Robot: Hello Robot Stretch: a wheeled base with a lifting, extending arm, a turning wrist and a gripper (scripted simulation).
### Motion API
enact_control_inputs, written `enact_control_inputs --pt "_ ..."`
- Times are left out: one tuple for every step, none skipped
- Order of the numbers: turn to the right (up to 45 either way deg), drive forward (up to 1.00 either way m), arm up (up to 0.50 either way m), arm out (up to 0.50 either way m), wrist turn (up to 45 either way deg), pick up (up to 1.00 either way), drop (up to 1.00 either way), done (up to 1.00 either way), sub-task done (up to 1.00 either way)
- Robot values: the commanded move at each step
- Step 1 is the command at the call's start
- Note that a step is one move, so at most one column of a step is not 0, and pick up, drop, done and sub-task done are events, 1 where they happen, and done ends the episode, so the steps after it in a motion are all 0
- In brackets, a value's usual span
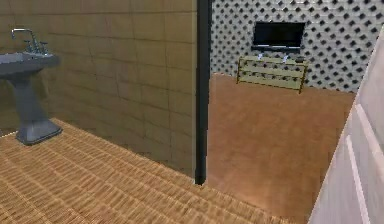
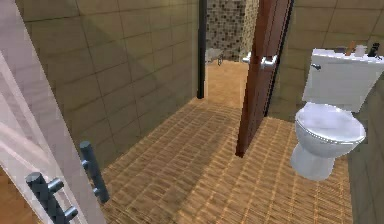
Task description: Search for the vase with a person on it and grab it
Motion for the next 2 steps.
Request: enact_control_inputs --pt "0.0 0.35 0.0 0.0 0.0 0.0 0.0 0.0 0.0" --pt "30.0 0.0 0.0 0.0 0.0 0.0 0.0 0.0 0.0"
